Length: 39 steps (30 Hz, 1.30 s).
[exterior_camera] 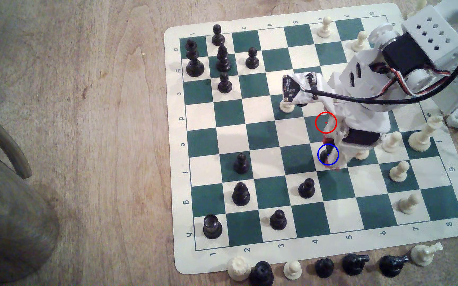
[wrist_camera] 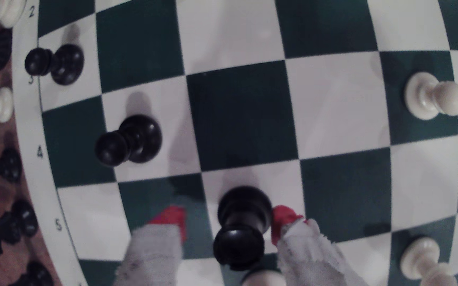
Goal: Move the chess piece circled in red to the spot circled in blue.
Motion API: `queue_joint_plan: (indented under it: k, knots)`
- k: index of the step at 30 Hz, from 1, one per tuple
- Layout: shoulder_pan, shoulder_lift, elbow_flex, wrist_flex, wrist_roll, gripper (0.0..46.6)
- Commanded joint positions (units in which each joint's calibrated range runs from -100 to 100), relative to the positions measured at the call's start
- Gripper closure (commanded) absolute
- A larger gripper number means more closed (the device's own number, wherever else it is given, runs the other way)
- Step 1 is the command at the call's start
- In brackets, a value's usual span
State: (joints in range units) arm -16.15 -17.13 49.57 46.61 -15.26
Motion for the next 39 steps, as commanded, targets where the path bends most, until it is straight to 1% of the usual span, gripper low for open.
queue_joint_plan:
  k: [1, 6, 11, 15, 16, 19, 20, 23, 25, 26, 28, 29, 30, 31, 33, 39]
  knots:
    - [0.7, -2.7, -1.7, -0.3, 0.2, 21.8]
    - [2.4, -7.7, -0.3, 1.1, 1.1, 19.8]
    - [5.2, -16.7, 2.7, 5.1, 2.6, 19.0]
    - [6.3, -24.0, 3.6, 8.9, 2.8, 19.1]
    - [7.0, -27.6, 3.7, 10.9, 2.9, 19.7]
    - [9.0, -33.5, 5.4, 13.0, 3.8, 19.9]
    - [10.7, -37.2, 6.5, 14.5, 4.5, 19.9]
    - [12.8, -41.9, 7.3, 16.9, 5.2, 19.8]
    - [14.2, -46.9, 8.2, 18.1, 5.4, 20.6]
    - [14.4, -48.4, 8.8, 18.1, 5.4, 22.6]
    - [14.5, -52.2, 10.4, 17.8, 5.0, 31.1]
    - [14.5, -55.3, 12.2, 17.7, 4.7, 37.6]
    - [14.5, -56.6, 12.9, 17.6, 4.4, 42.8]
    - [14.6, -58.1, 13.8, 17.5, 4.2, 45.2]
    - [15.1, -64.2, 17.9, 16.8, 4.1, 46.4]
    - [15.7, -75.9, 26.7, 13.0, 4.1, 46.4]
